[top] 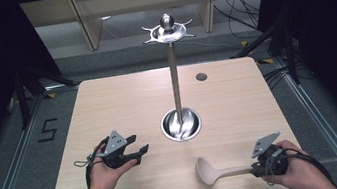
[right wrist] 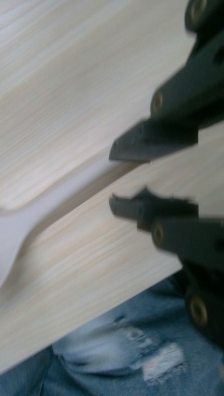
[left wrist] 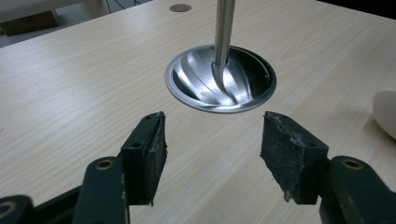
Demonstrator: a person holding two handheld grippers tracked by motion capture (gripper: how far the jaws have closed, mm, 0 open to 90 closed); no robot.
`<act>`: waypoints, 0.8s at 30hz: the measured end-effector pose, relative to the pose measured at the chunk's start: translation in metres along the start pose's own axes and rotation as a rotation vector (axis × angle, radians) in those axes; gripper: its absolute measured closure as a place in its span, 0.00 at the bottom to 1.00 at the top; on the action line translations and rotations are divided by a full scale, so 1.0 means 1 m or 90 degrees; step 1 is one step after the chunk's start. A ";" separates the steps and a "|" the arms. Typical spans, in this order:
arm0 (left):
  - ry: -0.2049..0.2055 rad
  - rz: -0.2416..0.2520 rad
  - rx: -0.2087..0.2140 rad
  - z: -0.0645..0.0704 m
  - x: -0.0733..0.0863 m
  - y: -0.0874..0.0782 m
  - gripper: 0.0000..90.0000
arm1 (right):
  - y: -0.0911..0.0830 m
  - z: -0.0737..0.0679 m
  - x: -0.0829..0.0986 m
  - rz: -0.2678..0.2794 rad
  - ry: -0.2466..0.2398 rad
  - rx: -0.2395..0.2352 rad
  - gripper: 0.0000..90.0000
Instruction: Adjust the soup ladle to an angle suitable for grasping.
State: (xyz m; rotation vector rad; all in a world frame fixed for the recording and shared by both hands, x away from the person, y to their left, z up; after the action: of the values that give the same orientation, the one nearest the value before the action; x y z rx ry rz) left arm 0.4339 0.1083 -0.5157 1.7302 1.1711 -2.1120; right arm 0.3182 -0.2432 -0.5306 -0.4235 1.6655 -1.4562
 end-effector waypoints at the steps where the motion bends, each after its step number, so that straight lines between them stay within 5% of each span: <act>1: 0.001 0.000 0.003 0.000 0.000 0.000 0.44 | -0.002 0.003 0.007 -0.007 0.026 -0.005 0.87; 3: 0.002 -0.001 0.002 0.000 0.000 0.000 0.44 | -0.001 0.004 0.019 -0.037 0.097 -0.024 0.99; 5: -0.007 0.000 0.000 0.001 0.000 0.000 0.44 | 0.005 0.015 0.027 -0.064 0.212 0.004 1.00; 6: -0.007 0.000 0.000 0.001 0.000 0.000 0.44 | 0.005 0.015 0.027 -0.064 0.212 0.004 1.00; 7: -0.004 -0.001 0.001 0.001 0.000 -0.001 0.44 | 0.008 0.014 0.035 -0.115 0.293 -0.001 1.00; 9: -0.003 0.001 0.005 0.001 0.001 -0.001 0.44 | 0.009 0.011 0.034 -0.113 0.314 -0.013 1.00; 10: -0.006 -0.002 0.002 0.000 0.001 -0.001 0.44 | 0.011 0.015 0.034 -0.118 0.287 -0.009 1.00; 15: -0.003 0.000 0.004 0.000 0.000 -0.001 0.44 | 0.016 0.019 0.036 -0.142 0.277 0.010 1.00; 24: -0.011 -0.003 0.003 0.000 0.001 0.000 0.44 | 0.026 0.024 0.032 -0.158 0.297 0.020 1.00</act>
State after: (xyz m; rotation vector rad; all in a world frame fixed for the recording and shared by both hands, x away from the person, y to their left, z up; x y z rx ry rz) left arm 0.4334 0.1091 -0.5167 1.7089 1.1668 -2.1305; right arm 0.3255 -0.2755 -0.5656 -0.2928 2.0035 -1.8684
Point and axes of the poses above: each handheld gripper's, and its own axes: y roughly forward along the jaws, x roughly out of its underside, z roughly to its right, the point moved 10 cm from there along y, roughly forward along the jaws, and after that the axes turned 4 degrees about x, right-handed, at the moved point
